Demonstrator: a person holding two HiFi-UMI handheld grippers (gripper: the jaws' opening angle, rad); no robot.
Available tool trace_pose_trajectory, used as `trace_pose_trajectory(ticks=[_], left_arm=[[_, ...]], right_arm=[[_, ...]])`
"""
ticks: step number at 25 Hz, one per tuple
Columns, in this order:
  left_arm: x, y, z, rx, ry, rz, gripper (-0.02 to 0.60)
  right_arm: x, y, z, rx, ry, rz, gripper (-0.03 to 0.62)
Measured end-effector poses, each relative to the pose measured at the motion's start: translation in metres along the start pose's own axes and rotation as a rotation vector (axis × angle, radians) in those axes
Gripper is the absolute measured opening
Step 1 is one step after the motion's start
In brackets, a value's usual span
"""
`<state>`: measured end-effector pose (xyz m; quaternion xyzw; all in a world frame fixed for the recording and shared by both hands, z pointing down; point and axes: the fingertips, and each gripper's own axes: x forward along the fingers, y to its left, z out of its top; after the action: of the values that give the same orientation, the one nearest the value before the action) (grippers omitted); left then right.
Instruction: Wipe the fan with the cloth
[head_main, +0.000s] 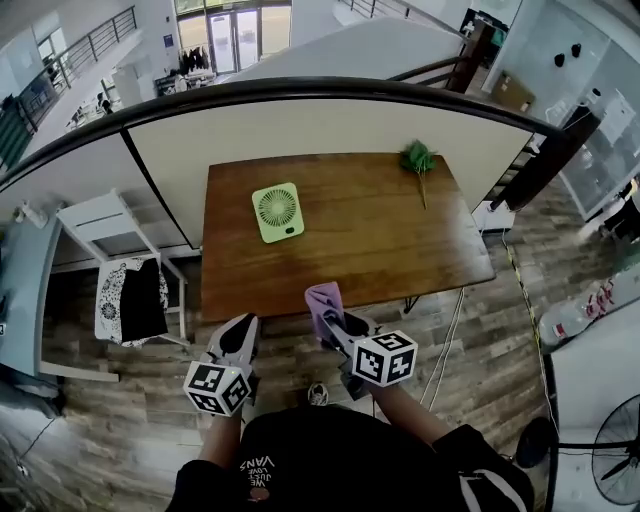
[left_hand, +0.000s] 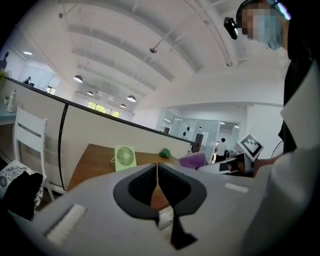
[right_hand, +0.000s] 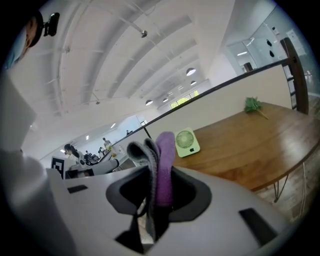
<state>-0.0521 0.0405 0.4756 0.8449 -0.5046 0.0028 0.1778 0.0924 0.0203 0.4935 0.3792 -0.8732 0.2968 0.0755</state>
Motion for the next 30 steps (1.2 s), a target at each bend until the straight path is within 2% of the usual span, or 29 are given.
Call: trace_pose_trajectory(ticks=[8,12,24,30], left_arm=[[0.019,0.02,-0.002,-0.05,-0.005,0.112,0.014],[0.036,0.038,0.007,-0.06,-0.012,0.127,0.014],[0.108,0.108,0.02,-0.066,0.062,0.038,0.015],[0.14,0.141,0.022,-0.077,0.122,-0.042,0.017]], right_arm=[[0.025,-0.033,0.019,0.003,0.037,0.042,0.101],[0.043,-0.041,0.033,0.004,0.04,0.042,0.101],[0.114,-0.06,0.065,0.022,0.032,-0.036,0.101],[0.15,-0.064,0.076,0.037,0.025,-0.087,0.101]])
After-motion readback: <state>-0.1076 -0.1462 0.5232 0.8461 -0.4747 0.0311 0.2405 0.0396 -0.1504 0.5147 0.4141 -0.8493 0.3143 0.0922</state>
